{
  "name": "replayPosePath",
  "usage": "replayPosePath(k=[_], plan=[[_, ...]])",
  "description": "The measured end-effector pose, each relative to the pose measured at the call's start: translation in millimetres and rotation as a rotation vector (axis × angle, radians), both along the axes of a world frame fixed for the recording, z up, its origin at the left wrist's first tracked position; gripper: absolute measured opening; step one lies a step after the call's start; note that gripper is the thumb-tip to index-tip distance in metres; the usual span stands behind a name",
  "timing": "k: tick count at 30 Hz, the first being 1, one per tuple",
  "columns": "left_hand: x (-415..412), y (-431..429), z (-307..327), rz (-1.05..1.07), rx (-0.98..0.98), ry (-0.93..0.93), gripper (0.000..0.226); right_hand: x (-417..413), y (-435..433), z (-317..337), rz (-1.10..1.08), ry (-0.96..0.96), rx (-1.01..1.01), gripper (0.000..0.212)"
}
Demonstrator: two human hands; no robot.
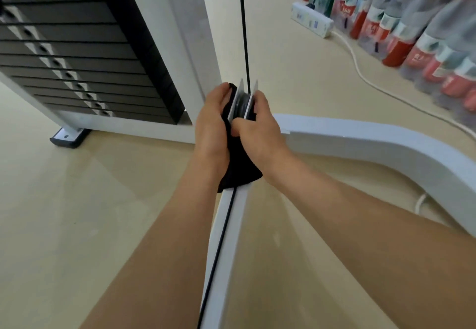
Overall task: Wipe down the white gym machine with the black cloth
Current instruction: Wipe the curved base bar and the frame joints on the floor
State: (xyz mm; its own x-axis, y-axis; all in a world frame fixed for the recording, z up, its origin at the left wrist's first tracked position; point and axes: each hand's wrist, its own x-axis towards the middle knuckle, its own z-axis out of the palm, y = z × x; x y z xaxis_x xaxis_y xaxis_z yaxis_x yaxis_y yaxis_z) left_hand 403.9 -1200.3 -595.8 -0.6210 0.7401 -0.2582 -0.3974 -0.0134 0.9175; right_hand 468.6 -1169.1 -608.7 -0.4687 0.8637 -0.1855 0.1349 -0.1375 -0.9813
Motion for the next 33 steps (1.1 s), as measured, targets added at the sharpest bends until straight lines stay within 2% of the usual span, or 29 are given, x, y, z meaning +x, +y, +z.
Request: replayPosePath(k=[3,5,9,12,13,15,18,20,21,24,29,33], plan=[[-7,16,-3,-0.05,-0.085,0.094,0.042,0,12,7,0.056,-0.039,-0.047,0.039],[-13,20,-7,-0.095,-0.121,0.094,0.04,-1,16,9,0.066,-0.045,-0.072,0.035],[-9,6,-22,-0.12,-0.178,-0.015,0.047,5,9,3,0.021,-0.089,-0.133,0.049],[1,-19,-37,-0.068,-0.249,-0.031,0.045,13,-7,-9,-0.003,-0.126,-0.162,0.076],[3,-25,-39,-0.048,-0.248,-0.018,0.043,14,-9,-11,-0.017,-0.141,-0.13,0.07],[5,-33,-34,-0.029,-0.195,0.072,0.043,14,-7,-8,-0.091,-0.132,-0.038,0.042],[5,-21,-7,-0.074,-0.053,0.374,0.038,7,-3,12,-0.214,-0.035,0.121,0.034],[-4,2,4,-0.17,-0.065,0.491,0.041,-5,9,20,-0.228,-0.001,0.148,0.027],[-9,15,7,-0.219,-0.118,0.5,0.043,-11,16,21,-0.2,-0.014,0.114,0.031],[-22,37,14,-0.332,-0.324,0.469,0.043,-16,30,22,-0.02,-0.139,-0.021,0.064],[-21,51,16,-0.238,-0.43,0.452,0.033,-5,44,23,0.1,-0.217,-0.06,0.052],[-6,18,-1,-0.141,-0.414,0.578,0.032,11,28,16,0.242,-0.425,0.074,0.041]])
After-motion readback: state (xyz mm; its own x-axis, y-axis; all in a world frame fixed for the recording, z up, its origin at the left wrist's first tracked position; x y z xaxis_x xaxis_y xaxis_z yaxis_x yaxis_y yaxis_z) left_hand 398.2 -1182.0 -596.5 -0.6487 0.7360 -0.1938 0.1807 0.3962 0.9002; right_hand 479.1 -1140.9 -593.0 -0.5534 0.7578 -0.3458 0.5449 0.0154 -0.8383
